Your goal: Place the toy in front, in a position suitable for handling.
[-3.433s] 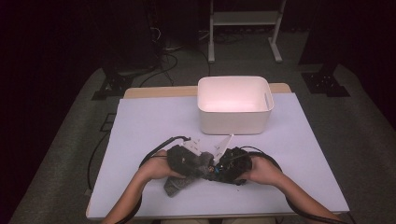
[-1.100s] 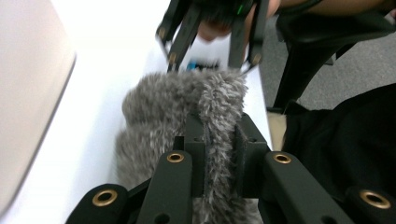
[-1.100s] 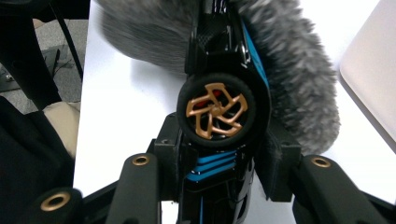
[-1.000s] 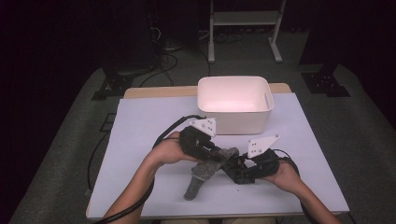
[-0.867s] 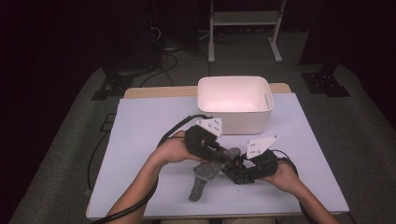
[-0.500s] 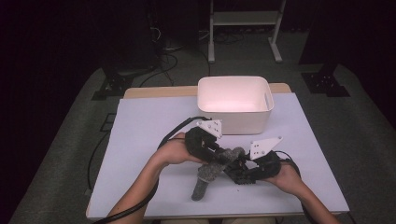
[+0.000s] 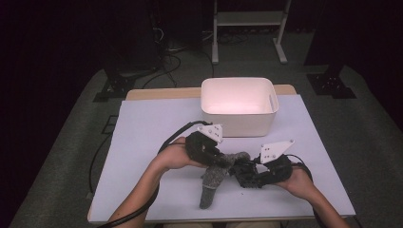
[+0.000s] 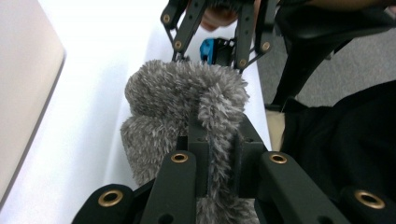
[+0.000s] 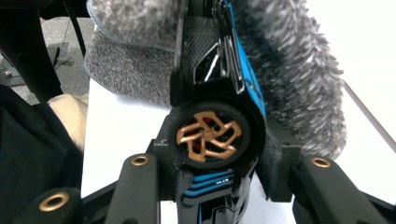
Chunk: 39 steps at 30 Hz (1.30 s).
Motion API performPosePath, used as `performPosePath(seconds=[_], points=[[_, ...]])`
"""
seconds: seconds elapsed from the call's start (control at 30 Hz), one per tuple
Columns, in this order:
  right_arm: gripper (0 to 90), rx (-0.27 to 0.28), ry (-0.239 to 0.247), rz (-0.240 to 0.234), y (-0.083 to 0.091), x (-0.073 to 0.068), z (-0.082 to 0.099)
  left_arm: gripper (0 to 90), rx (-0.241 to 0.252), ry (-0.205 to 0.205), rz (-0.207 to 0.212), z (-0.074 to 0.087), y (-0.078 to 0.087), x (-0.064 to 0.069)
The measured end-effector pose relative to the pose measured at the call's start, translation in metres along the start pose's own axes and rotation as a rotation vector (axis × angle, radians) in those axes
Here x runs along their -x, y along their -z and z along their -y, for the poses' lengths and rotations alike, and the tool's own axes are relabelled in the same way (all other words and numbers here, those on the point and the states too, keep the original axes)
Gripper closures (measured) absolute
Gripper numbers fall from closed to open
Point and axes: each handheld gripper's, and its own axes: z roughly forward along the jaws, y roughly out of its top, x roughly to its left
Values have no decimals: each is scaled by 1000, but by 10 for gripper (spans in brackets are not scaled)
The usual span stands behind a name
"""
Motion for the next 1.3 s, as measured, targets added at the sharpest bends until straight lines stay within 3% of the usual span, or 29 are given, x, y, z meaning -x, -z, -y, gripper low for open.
performPosePath(seconds=[0.13, 0.2, 0.27, 0.43, 0.63, 0.83, 0.97, 1.03, 1.3], points=[[563, 7, -2, 3, -1, -1, 0, 808, 25, -24, 21, -10, 2, 4], [564, 3, 9, 5, -4, -2, -2, 806, 14, -30, 33, -14, 0, 4], [565, -5, 24, 10, -7, -3, -5, 804, 1, -27, 37, -13, -4, 3], [567, 1, 27, 2, -9, -3, -7, 804, 27, -13, 37, -7, 0, 1], [568, 38, 28, -29, -21, 1, -20, 799, 40, -9, -1, -3, 19, 3], [568, 102, 18, -96, -39, 3, -35, 793, 63, 7, -26, 10, 41, 7], [567, 92, 20, -119, -51, 1, -36, 792, 51, 26, -23, 19, 39, 7], [565, 91, 12, -127, -54, 1, -34, 787, 72, 36, -13, 23, 37, 6], [533, 59, 36, -91, -43, -4, -31, 784, 75, 27, 7, 20, 27, 5]])
